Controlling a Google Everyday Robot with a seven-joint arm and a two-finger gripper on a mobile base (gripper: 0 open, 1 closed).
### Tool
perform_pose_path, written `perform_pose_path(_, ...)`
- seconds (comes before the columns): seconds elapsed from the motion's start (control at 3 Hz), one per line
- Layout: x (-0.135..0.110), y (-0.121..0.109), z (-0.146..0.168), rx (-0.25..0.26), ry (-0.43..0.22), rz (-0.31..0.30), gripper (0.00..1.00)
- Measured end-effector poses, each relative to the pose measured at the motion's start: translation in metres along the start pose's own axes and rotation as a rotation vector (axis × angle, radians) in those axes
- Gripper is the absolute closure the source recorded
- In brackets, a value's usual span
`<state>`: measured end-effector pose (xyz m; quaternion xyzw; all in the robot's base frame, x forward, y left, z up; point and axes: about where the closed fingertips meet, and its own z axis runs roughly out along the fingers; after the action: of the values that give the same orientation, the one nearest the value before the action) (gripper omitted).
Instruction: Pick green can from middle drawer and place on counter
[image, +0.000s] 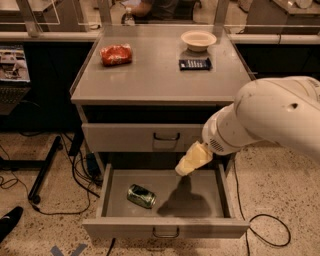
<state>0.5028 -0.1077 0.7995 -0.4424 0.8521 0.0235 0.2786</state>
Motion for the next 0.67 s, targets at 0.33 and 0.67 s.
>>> perform_pose_path(0.33,0.019,0.032,0.039,-0.076,-0.054,0.032,0.00)
perform_pose_path(0.67,0.025,0.069,0.082,-0.153,-0.161,0.047,0.00)
